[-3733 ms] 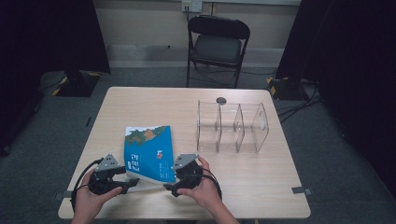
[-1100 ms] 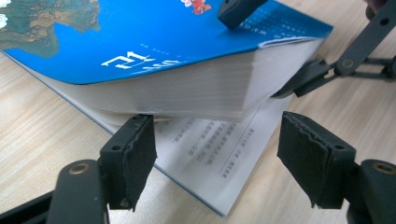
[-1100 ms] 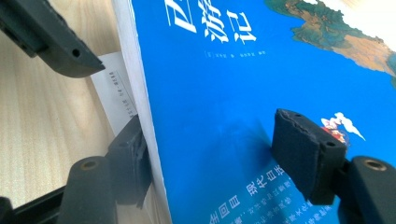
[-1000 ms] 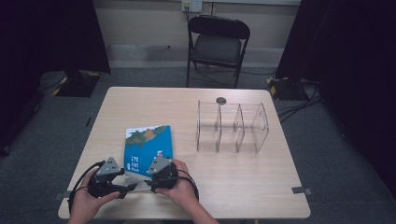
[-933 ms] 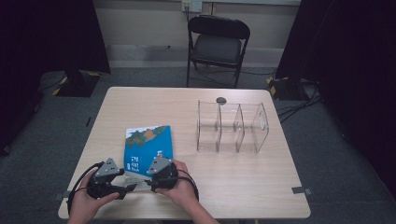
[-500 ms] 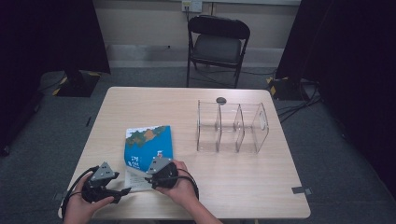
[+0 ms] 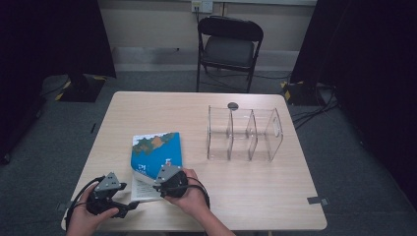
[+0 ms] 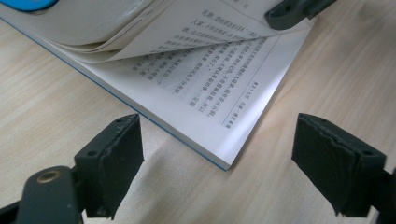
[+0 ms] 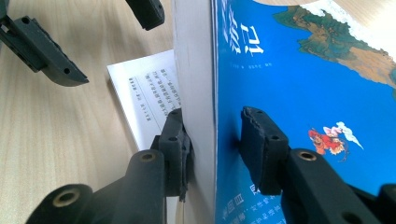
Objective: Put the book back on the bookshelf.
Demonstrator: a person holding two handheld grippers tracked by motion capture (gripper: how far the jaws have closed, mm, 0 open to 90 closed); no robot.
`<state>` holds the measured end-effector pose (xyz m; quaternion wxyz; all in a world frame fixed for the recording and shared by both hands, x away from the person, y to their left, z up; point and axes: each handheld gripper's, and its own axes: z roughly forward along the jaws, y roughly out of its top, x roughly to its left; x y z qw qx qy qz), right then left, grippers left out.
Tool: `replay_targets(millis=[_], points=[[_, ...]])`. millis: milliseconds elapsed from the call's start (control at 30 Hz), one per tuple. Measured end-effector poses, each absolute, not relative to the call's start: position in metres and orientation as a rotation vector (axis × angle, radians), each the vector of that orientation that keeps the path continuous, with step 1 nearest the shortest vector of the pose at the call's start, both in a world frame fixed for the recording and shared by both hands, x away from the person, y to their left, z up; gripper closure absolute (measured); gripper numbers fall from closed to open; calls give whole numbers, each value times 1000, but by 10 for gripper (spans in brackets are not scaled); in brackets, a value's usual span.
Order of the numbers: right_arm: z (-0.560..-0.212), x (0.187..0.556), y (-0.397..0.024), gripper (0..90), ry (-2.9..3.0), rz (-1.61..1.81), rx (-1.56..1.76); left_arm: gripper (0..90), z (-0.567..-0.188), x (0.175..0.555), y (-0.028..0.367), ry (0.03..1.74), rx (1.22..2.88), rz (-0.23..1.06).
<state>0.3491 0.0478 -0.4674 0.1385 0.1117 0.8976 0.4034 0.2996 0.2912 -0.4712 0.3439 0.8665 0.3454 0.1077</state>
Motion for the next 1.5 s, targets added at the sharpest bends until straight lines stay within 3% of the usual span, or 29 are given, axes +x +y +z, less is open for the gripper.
replay_targets(millis=[1500], points=[[-433,357,43,728,2647,1115,477,169,-476,297,301,859,2310,303]])
